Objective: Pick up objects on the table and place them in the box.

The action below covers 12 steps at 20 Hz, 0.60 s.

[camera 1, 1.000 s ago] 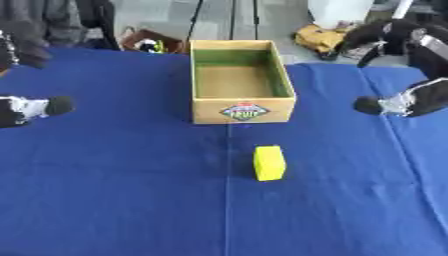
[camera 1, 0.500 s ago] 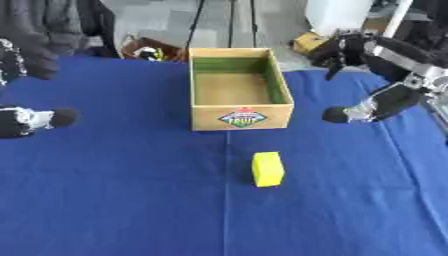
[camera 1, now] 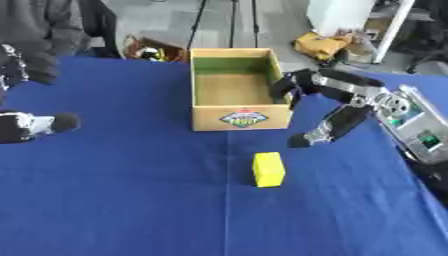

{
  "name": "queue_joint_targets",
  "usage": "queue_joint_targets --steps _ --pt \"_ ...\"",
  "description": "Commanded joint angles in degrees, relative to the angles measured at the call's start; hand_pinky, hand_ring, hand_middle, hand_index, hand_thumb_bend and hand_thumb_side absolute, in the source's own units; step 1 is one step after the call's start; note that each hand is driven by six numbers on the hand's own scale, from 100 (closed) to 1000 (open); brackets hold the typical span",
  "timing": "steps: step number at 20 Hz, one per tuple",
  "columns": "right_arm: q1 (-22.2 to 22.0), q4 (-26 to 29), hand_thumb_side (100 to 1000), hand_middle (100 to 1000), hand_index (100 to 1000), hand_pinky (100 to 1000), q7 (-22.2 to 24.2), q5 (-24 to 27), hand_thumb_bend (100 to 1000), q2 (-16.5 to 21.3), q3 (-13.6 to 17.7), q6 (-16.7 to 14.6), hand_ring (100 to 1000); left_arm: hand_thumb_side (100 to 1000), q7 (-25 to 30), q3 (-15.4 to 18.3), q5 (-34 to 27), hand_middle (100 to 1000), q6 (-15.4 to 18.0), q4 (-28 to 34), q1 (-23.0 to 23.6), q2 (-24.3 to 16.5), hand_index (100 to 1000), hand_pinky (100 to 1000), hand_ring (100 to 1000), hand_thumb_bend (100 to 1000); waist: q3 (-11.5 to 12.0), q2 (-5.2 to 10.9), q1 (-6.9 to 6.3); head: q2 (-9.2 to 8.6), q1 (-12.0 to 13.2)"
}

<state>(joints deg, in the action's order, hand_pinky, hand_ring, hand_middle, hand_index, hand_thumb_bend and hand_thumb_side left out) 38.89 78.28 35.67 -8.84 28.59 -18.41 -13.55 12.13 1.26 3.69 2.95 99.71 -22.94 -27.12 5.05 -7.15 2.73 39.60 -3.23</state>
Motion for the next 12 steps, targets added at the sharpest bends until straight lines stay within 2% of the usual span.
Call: queue_joint_targets --steps 1,6,12 --pt "1.4 -2.6 401 825 872 650 0.6 -2.3 648 -0.5 0.4 -0.7 842 362 0.3 -0.1 0.0 641 0.0 0.5 -1.2 -0.4 829 664 652 1000 -0.1 0.57 -0.35 -0.81 -0.1" --pt "1.2 -6.5 407 829 872 650 0.0 -4.5 652 -1.9 0.6 -2.1 848 363 0.5 -0.2 0.0 642 -0.1 0.5 -1.2 -0.2 830 665 651 1000 -0.2 0.38 -0.45 -0.74 0.3" --pt "0.8 -8.5 414 817 865 648 0.1 -5.9 652 -3.1 0.3 -3.2 836 365 0.8 -0.4 0.0 644 -0.2 0.4 -1.2 0.0 832 667 649 1000 -0.2 0.23 -0.5 -0.63 0.4"
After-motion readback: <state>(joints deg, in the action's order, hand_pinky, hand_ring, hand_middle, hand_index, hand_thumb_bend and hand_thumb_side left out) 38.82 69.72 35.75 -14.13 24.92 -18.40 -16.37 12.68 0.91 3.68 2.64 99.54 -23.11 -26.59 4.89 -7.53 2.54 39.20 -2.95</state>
